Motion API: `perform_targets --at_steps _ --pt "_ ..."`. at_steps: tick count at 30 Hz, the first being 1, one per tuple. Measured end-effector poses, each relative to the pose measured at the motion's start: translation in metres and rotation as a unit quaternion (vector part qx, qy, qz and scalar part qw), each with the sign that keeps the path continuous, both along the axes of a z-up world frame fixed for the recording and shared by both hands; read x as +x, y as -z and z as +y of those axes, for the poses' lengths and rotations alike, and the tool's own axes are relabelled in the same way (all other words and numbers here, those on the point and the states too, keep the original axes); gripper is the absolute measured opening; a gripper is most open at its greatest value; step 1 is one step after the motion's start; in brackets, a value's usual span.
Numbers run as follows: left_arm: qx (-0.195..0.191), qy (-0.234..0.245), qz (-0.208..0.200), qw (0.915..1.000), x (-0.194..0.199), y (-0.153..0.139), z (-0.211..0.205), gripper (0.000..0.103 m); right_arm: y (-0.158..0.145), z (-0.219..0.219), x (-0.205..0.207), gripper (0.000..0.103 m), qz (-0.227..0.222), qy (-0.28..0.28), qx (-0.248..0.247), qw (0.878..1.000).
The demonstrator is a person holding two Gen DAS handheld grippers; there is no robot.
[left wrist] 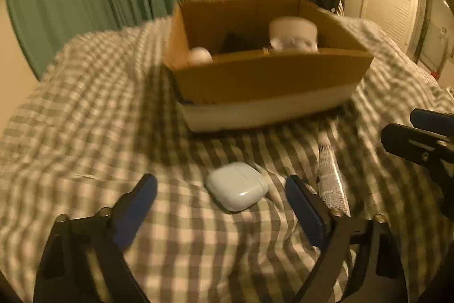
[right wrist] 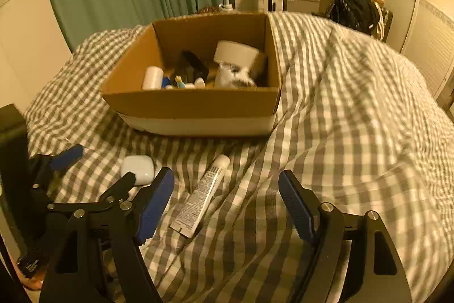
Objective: Organize objects
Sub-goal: 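Grasp the white earbud case with the left tool, then grasp the white cream tube with the right tool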
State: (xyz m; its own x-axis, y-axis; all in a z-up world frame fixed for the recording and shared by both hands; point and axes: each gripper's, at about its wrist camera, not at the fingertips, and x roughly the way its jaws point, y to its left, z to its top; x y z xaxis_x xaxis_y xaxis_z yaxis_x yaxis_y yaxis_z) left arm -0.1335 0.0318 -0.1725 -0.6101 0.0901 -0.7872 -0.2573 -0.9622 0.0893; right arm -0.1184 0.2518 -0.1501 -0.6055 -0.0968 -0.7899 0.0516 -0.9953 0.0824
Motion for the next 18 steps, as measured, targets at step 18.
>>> perform_targets --at_steps 18 --pt "-0.004 0.039 -0.036 0.9986 -0.004 0.027 0.023 0.056 0.019 0.007 -0.005 0.076 -0.011 0.001 -0.008 1.0"
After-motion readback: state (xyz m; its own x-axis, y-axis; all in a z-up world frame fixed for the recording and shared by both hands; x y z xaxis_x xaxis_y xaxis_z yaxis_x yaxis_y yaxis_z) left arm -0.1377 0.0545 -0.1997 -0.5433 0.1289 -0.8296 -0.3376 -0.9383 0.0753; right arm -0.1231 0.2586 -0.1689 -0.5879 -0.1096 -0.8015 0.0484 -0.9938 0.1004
